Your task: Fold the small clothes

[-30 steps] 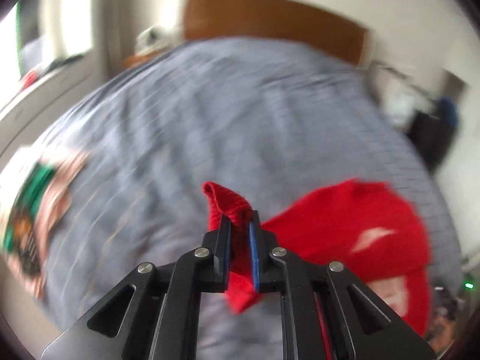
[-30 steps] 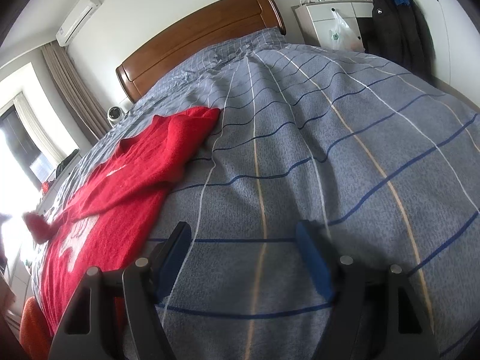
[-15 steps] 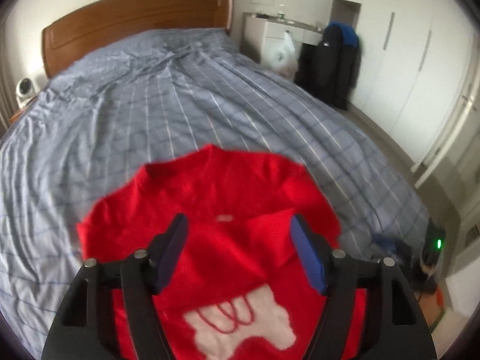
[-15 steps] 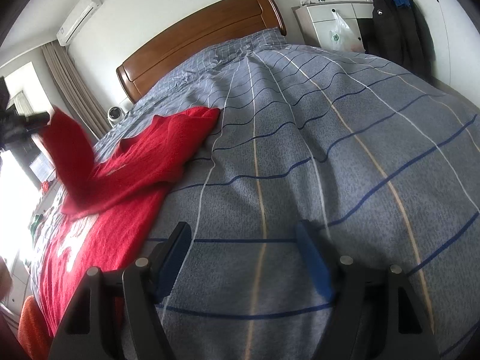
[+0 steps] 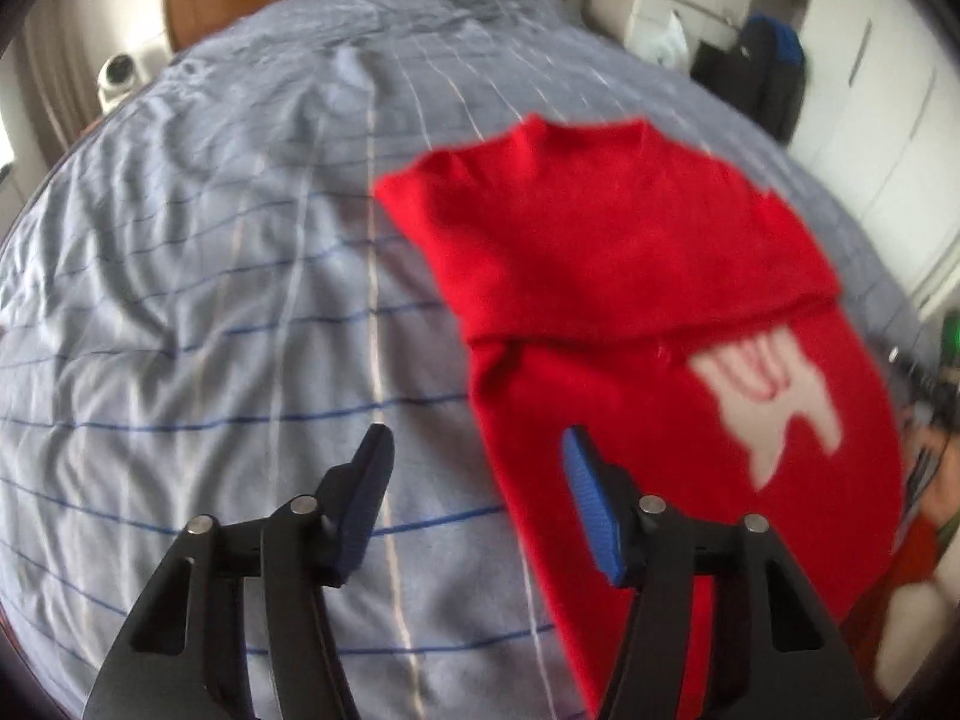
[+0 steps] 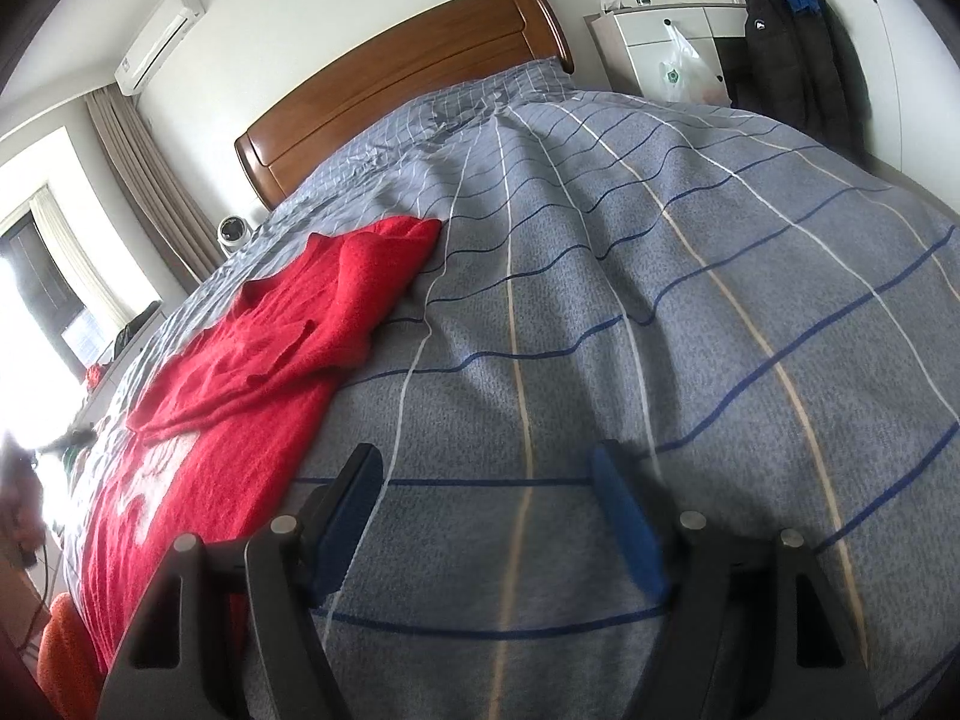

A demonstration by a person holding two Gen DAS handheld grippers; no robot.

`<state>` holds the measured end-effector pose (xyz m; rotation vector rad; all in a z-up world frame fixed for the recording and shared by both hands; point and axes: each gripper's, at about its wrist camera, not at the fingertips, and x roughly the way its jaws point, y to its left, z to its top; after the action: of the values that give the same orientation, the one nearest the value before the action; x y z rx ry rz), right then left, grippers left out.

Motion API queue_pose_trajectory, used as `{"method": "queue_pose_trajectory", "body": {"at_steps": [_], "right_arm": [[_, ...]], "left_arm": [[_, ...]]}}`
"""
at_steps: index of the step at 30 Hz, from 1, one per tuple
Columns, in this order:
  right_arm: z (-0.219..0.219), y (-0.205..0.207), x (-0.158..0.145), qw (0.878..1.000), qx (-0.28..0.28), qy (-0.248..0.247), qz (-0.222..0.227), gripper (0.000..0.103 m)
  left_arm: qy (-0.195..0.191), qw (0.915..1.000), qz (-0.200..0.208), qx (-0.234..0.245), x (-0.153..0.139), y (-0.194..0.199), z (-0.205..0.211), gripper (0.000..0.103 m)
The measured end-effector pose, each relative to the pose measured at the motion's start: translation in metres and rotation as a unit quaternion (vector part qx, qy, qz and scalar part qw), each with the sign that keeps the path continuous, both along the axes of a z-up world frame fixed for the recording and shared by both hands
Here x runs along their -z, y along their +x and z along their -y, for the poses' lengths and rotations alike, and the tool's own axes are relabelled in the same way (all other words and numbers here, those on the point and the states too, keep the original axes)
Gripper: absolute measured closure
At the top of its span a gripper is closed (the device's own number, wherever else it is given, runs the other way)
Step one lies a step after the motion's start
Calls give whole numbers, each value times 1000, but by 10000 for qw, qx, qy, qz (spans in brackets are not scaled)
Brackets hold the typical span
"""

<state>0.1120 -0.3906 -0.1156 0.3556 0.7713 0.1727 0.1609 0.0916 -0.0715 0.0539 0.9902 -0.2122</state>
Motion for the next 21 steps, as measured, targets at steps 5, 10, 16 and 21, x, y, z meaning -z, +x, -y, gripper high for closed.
{"method": "queue_pose_trajectory", "body": {"at_steps": [5,10,16,21], "right_arm": [[-2,1,-1,10000,11,-78,-20,31],[-3,1,0,9999,13,-96,-30,31],[-2,2,1,10000,7,-46,14,31],[-2,2,1,10000,6,-30,23,31]], "left_arm": [[220,9972,387,-602,14,27,12,67],[-363,9855,351,-1617,33,26,-15,102],[-193,9858,439,-1607,32,2,-17,102],[-319,9840,475,-1690,23,-22,-35,47]]}}
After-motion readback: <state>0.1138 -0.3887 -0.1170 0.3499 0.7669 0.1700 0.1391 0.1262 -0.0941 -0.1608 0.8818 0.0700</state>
